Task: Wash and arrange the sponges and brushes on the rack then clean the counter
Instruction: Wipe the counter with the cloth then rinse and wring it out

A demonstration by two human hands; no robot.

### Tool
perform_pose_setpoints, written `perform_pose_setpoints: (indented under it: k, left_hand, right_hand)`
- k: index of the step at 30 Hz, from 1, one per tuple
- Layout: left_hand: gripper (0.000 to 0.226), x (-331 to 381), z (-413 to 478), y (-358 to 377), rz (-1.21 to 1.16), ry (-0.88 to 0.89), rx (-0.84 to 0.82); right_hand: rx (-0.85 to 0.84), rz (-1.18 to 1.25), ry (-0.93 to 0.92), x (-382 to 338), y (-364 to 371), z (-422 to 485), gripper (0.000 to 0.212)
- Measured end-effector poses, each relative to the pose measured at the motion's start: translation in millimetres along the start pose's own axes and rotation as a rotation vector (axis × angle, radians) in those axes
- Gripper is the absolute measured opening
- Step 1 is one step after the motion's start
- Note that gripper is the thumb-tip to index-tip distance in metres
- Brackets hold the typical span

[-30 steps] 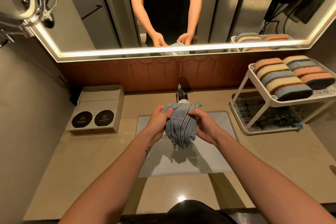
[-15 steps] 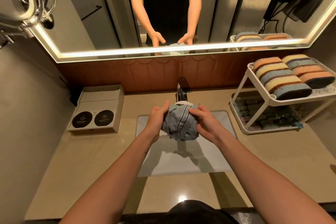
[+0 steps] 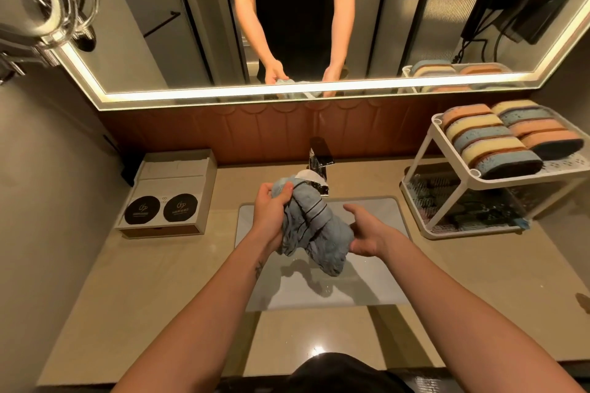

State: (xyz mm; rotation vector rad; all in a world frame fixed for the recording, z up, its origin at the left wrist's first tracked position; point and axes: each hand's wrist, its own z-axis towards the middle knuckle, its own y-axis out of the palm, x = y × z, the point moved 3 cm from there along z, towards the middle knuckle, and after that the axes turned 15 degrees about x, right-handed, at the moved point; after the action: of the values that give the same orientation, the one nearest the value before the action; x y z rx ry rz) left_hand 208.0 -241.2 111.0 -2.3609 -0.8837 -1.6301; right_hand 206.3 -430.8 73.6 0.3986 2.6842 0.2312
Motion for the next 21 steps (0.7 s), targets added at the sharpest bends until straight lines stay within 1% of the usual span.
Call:
perform_pose_setpoints:
  k: [5, 8, 10, 12, 13, 15, 17, 19, 21]
  left_hand:
    - [0.020, 4.8, 1.9, 1.0, 0.042, 0.050, 0.009]
    - [0.019, 5.4, 5.2, -1.0, 0.057, 0.072, 0.040]
    - [0.021, 6.1, 8.8, -5.9, 0.073, 0.079, 0.073]
    - [0.020, 5.6, 12.3, -11.3, 0.062, 0.067, 0.098]
    - [0.020, 4.6, 13.6, -13.8, 0.058, 0.060, 0.109]
    - [0.023, 2.0, 14.5, -17.1, 0.071, 0.047, 0.126]
    - [0.035, -1.1, 14.5, -18.7, 0.079, 0.026, 0.139]
    - [0.050, -3.8, 15.5, -19.6, 0.087, 0.011, 0.142]
    - [0.052, -6.2, 17.8, -21.6, 0.129, 0.001, 0.147]
  right_hand:
    - [-0.063, -0.241, 0.059, 3.0, 3.2, 4.3, 0.077]
    - [-0.133, -0.356, 0.020, 6.9, 7.1, -1.3, 0.064]
    - [-0.156, -0.245, -0.101, 6.8, 10.9, 0.1, 0.052]
    - [-0.145, -0.009, -0.232, 2.0, 10.6, 0.8, 0.042]
    - [-0.141, 0.105, -0.278, -0.4, 9.0, 0.8, 0.037]
    - [-0.112, 0.227, -0.334, -5.1, 6.2, 1.9, 0.031]
    - [-0.083, 0.227, -0.347, -6.5, 4.1, 5.3, 0.034]
    - [-0.104, 0.192, -0.343, -6.7, 3.5, 6.0, 0.038]
    - [-0.156, 0.159, -0.358, -6.9, 5.1, 0.6, 0.036]
